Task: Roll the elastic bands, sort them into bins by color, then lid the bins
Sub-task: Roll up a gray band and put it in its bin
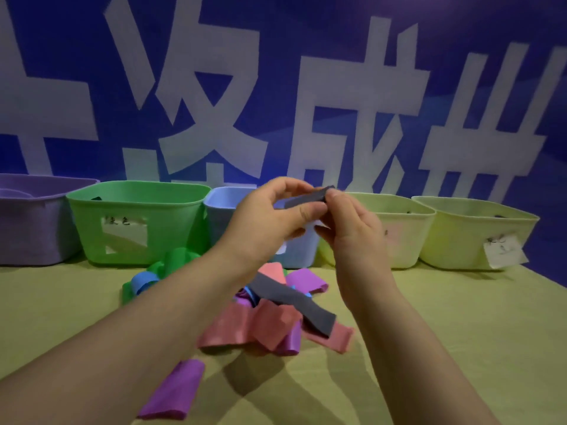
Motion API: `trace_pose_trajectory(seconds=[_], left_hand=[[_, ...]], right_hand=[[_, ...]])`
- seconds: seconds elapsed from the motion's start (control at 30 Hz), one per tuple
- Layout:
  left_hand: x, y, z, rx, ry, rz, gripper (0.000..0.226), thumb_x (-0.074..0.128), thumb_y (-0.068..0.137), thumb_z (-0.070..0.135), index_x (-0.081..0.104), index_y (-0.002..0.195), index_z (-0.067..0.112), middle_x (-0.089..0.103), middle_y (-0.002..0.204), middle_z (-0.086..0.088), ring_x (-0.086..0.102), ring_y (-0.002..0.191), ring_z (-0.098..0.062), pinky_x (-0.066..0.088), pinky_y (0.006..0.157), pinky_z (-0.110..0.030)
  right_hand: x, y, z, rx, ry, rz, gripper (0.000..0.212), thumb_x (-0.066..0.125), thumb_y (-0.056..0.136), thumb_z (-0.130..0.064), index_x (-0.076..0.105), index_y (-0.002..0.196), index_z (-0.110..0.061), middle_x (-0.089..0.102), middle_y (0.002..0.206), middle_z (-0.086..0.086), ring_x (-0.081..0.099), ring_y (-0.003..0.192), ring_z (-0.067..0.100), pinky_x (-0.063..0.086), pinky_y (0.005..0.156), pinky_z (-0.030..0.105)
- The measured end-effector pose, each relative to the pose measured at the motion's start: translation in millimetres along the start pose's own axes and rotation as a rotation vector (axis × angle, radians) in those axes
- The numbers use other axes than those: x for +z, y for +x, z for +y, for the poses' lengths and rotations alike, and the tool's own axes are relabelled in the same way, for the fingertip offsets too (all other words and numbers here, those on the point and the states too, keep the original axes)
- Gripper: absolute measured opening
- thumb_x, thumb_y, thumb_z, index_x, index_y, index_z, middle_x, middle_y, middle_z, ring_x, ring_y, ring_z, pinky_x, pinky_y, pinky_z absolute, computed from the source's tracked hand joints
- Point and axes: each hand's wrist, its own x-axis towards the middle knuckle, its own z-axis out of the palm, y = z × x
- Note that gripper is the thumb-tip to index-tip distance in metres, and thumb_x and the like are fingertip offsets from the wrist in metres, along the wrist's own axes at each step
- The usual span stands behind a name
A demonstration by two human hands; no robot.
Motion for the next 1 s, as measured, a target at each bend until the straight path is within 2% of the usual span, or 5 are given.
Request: trace_pose_trajectory(seconds=[0.13, 0.3, 0.7, 0.83, 1.0], left_hand=[[66, 25, 4, -0.080, -0.138, -0.090, 0.008, 0.064, 0.080, 0.008, 0.060, 0.084, 0.013, 0.064, 0.084, -0.004, 0.064, 0.079, -0.013, 0.056, 0.068, -0.020], [157, 58, -21, -0.213, -0.337, -0.188, 0.011, 0.065, 0.078, 0.004, 0.062, 0.088, 0.008, 0.064, 0.081, -0.005, 0.064, 0.081, -0.015, 0.055, 0.074, -0.023], [311, 119, -110, -0.307, -0.336, -0.311, 0.019, 0.065, 0.079, 0.000, 0.061, 0.097, 0.003, 0.064, 0.091, -0.008, 0.063, 0.088, -0.019, 0.054, 0.070, -0.020], [342, 136, -128, -0.308, -0.384, -0.413, 0.008, 0.062, 0.082, 0.010, 0.064, 0.089, 0.007, 0.069, 0.087, -0.005, 0.065, 0.087, -0.017, 0.052, 0.071, -0.022], [349, 155, -130, -0.275, -0.337, -0.516, 0.046, 0.054, 0.081, 0.043, 0.062, 0.109, 0.007, 0.067, 0.107, -0.010, 0.065, 0.095, -0.020, 0.055, 0.070, -0.025]], right_hand=[[-71, 15, -24, -0.008, -0.124, 0.080, 0.023, 0.045, 0.095, -0.020, 0.063, 0.081, -0.019, 0.064, 0.076, -0.003, 0.058, 0.070, 0.003, 0.046, 0.065, 0.021], [-172, 32, -42, 0.089, -0.212, 0.084, 0.017, 0.048, 0.093, -0.013, 0.065, 0.088, -0.014, 0.065, 0.095, 0.009, 0.061, 0.098, 0.022, 0.051, 0.090, 0.033], [-330, 67, 9, 0.104, -0.493, 0.331, 0.011, 0.062, 0.087, -0.021, 0.062, 0.096, -0.028, 0.067, 0.092, -0.006, 0.065, 0.091, 0.014, 0.053, 0.082, 0.033], [-352, 71, 15, 0.042, -0.571, 0.501, 0.009, 0.061, 0.087, -0.028, 0.062, 0.095, -0.026, 0.066, 0.090, -0.008, 0.062, 0.086, 0.010, 0.053, 0.080, 0.032], [-361, 71, 16, -0.002, -0.556, 0.620, 0.009, 0.058, 0.089, -0.030, 0.060, 0.097, -0.025, 0.063, 0.090, -0.009, 0.060, 0.088, 0.009, 0.051, 0.081, 0.030]])
